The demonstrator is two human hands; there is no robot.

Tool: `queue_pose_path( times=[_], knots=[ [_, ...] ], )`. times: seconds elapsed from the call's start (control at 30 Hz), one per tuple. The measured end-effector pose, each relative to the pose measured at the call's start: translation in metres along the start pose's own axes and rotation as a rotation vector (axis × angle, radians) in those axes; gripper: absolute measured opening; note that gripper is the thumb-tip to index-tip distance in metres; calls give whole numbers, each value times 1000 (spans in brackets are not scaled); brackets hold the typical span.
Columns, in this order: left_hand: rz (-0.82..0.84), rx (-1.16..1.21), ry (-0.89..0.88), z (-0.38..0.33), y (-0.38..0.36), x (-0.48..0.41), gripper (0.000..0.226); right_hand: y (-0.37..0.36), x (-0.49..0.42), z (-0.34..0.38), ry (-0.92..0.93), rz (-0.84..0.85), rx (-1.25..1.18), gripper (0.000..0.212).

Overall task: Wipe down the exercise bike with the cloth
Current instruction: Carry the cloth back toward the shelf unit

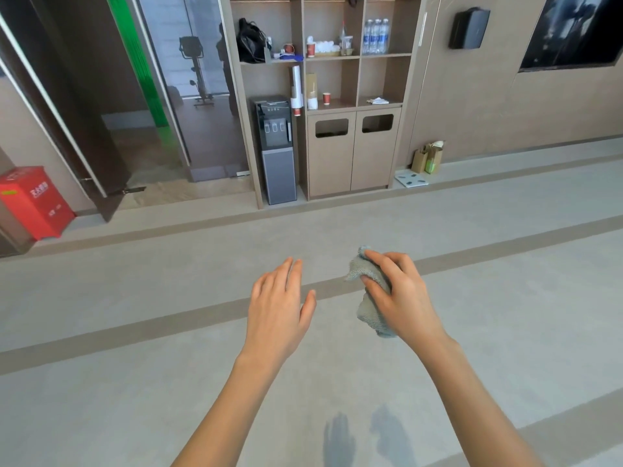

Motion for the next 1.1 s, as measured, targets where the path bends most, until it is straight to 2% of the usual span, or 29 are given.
queue_pose_path(
  times=[0.23, 0.57, 0.9, 1.1],
  knots=[
    [38, 15, 8, 27, -102, -149, 49, -57, -144, -92, 4, -15, 35, 40],
    [88, 13, -13, 56, -222, -409, 51, -119, -389, -206, -3, -44, 31, 40],
    [121, 40, -27, 44, -361, -620, 50, -155, -582, -348, -7, -95, 44, 40],
    [144, 22, 15, 25, -454, -762, 53, -169, -724, -445, 34, -57, 16, 41]
  ],
)
Point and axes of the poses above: each hand's wrist, its own x-axis away from the middle knuckle, its own y-axis out of the back of the hand, z = x × y, the point moved 6 cm from there along -x, towards the middle knuckle, and after that the axes turned 7 degrees about y, right-handed, at the moved point
